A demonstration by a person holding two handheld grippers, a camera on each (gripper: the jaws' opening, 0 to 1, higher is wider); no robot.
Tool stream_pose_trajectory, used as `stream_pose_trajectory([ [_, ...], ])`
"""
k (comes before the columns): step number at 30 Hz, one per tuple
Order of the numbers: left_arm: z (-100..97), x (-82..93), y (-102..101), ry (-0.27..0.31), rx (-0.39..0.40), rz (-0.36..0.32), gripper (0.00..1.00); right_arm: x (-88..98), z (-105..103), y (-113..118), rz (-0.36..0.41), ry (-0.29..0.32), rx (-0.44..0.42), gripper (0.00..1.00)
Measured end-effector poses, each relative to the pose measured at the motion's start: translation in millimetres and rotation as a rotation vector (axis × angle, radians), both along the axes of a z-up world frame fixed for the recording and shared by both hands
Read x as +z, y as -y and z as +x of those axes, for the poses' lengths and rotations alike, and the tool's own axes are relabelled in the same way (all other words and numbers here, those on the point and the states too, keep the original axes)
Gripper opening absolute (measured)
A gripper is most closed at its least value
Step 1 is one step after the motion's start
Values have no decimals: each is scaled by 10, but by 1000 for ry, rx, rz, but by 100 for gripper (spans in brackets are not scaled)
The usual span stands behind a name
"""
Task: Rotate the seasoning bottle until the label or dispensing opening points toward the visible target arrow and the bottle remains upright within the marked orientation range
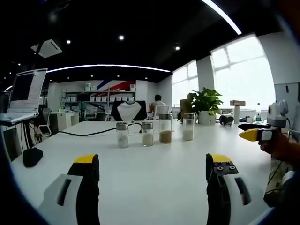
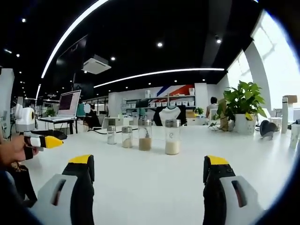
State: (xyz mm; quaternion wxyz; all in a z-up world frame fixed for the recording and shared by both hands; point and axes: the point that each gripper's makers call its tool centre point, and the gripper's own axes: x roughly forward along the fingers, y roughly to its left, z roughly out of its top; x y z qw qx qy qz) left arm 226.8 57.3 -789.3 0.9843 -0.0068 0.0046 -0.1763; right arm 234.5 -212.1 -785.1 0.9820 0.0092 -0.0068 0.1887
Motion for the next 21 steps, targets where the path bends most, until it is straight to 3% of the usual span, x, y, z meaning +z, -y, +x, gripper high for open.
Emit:
stream_pose_trajectory([
  [6,12,-4,-18,6,21,7,99,-42,-13,57,-3,-6,-53,99],
  [7,16,-11,-17,3,25,6,99,-129,-3,94,-53,-47,-88,99],
  [9,18,-11,-8,3,26,6,99,-142,-3,69,-89,-48,-80,99],
  [11,23,-9,27,5,21,8,99,-33,-35,-57,-69,8,-38,99],
  [15,34,-36,91,-2,7,16,99,-34,-17,-208,-82,-4,0,92],
  [17,30,-43,125,-7,-3,14,99,-25,-43,-334,-110,24,53,90],
  [21,31,-39,183,-5,-22,14,99,-40,-54,-438,-46,5,113,89],
])
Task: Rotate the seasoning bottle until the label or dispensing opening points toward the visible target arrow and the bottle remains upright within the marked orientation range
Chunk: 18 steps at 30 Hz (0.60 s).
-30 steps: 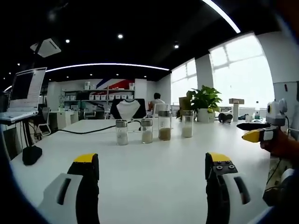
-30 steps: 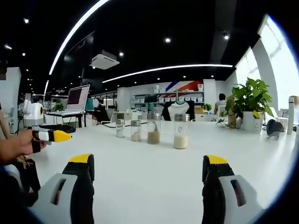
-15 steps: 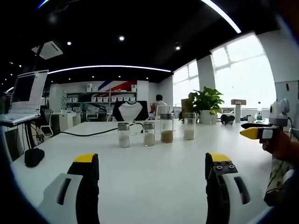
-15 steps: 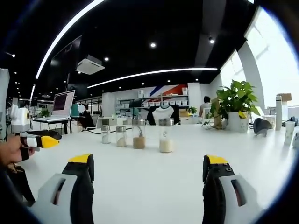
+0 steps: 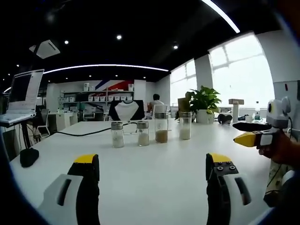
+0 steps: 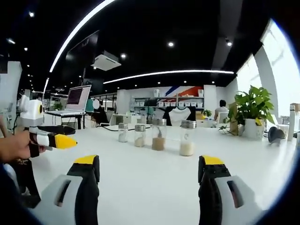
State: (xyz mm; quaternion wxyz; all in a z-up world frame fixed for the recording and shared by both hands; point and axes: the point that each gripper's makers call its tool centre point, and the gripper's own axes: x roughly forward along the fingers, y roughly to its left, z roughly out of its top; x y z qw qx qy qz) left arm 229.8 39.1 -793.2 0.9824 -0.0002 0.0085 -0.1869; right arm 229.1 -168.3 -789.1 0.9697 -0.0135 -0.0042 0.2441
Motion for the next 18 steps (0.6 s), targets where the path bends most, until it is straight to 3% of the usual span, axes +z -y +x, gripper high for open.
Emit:
stream_pose_trajectory([
  [2,11,-5,6,0,-4,1,99,30,-28,-48,51,11,45,90],
  [9,30,-46,26,-11,-13,-7,99,-18,-75,-86,27,7,72,85],
  [11,41,-51,34,-13,-15,-8,99,-30,-67,-96,20,8,67,89],
  [12,46,-48,39,-14,-16,-9,99,-7,-57,-88,21,30,57,92],
  [14,53,-41,45,-12,-17,-10,99,62,-31,-11,34,84,14,90],
  [16,64,-37,47,-11,-19,-9,99,109,-66,-15,79,99,48,81],
  [18,78,-45,35,-13,-18,-9,99,117,-95,-54,92,88,93,85],
])
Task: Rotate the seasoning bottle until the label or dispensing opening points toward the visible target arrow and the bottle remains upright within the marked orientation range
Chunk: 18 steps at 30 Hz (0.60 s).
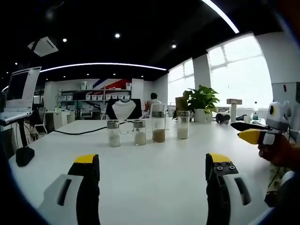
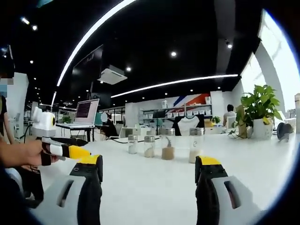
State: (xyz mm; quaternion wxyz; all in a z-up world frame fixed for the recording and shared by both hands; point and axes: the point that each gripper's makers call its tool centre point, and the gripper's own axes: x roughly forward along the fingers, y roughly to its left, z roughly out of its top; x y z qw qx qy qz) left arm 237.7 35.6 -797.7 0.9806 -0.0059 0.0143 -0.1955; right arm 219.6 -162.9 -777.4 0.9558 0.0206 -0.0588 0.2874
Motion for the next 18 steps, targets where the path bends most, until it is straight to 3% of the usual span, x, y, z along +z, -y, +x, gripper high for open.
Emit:
stream_pose_trajectory([
  [2,15,-12,-16,-3,3,-1,99,-37,34,-16,-20,-18,-6,87],
  [10,75,-1,-48,-3,10,-9,98,-98,101,10,-76,-30,-48,73],
  [13,115,26,-84,4,17,-22,97,-71,131,57,-37,-35,-75,64],
  [15,134,25,-103,2,21,-22,97,-124,166,86,-25,-74,-92,66],
  [18,163,22,-127,2,22,-14,97,-148,178,98,-33,-71,-100,71],
])
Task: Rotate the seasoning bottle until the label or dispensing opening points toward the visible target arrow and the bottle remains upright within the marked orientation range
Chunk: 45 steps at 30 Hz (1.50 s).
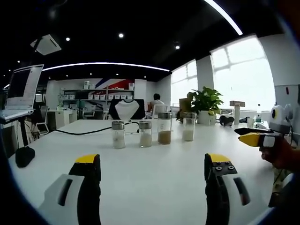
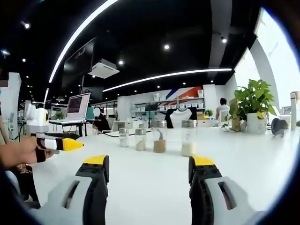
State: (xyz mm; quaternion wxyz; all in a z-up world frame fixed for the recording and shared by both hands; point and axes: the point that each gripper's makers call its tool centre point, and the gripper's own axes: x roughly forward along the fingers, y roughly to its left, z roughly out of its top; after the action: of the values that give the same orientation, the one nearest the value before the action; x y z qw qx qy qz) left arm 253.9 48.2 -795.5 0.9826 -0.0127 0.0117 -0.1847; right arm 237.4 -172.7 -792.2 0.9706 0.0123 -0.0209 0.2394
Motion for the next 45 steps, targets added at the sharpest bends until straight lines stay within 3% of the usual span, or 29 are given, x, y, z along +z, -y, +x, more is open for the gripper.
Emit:
stream_pose_trajectory([
  [3,42,4,-34,0,6,8,97,-52,33,10,-38,-6,-23,82],
  [8,131,-1,-56,-2,10,18,98,-39,66,4,-75,-7,-40,87],
  [12,228,-40,-78,-20,13,38,99,-50,76,14,-81,-22,-52,100],
  [18,363,-11,-151,-20,27,58,97,-72,28,-19,-70,-39,-24,99],
  [28,681,12,-310,-14,77,14,89,-95,-107,-155,-78,-55,27,98],
  [29,746,-25,-336,-17,86,54,88,-95,-121,-172,-77,-55,32,98],
  [31,803,-63,-345,-36,87,61,87,-108,-145,-206,-82,-56,42,97],
  [41,1196,-128,-461,-70,119,30,75,-164,-225,-262,-90,-60,67,95],
  [45,1304,-85,-455,-51,120,-7,71,-150,-249,-255,-96,-53,69,95],
])
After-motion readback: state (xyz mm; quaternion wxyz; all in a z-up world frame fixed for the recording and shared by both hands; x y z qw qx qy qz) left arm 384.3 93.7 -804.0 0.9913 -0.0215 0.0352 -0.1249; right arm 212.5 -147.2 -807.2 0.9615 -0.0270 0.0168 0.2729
